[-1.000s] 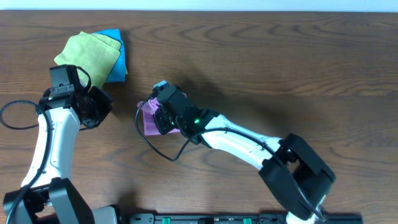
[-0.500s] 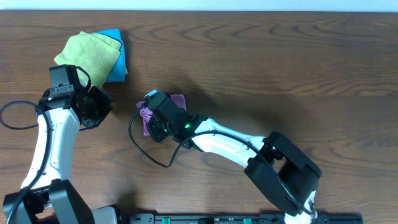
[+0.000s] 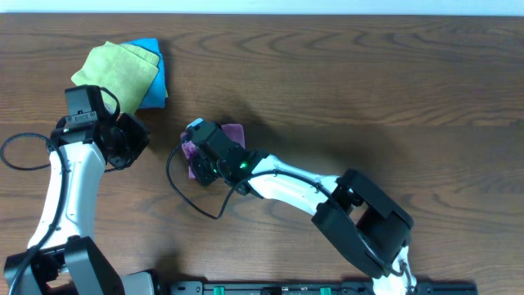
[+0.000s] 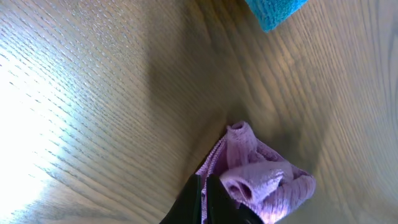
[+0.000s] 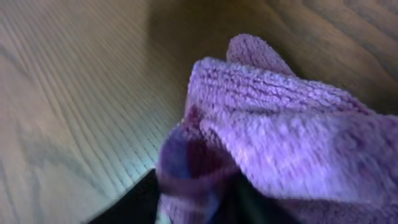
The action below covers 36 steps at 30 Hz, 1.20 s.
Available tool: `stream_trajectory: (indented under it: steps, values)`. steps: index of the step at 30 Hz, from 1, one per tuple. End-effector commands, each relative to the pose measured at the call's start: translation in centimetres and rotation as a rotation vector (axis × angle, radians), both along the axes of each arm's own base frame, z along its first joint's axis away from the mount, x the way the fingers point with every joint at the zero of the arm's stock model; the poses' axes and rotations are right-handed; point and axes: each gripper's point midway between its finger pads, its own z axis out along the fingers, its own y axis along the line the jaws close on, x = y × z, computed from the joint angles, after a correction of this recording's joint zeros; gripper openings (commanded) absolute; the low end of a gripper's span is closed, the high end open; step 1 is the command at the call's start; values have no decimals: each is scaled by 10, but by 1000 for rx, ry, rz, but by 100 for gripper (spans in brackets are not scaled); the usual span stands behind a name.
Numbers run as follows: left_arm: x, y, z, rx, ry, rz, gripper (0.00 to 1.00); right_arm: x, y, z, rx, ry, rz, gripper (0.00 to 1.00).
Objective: Fold the cloth
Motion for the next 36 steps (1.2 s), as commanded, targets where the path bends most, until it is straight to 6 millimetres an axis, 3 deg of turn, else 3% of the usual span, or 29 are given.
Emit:
stream_trajectory:
  steps: [1,7,13,24,36]
  values:
    - [5,2,13,7,-39,-13,6,3,12,14,23,-21,16,49]
    - [5,2,13,6,-39,-13,6,14,23,45,38,-46,23,64]
    - [5,2,13,6,-39,-13,6,25,28,68,56,-75,23,66]
    - [5,-2,14,-15,-45,-22,6,39,11,45,7,-37,-16,65]
    - [6,-4,15,-27,-49,-27,6,22,-11,35,-75,73,-44,62]
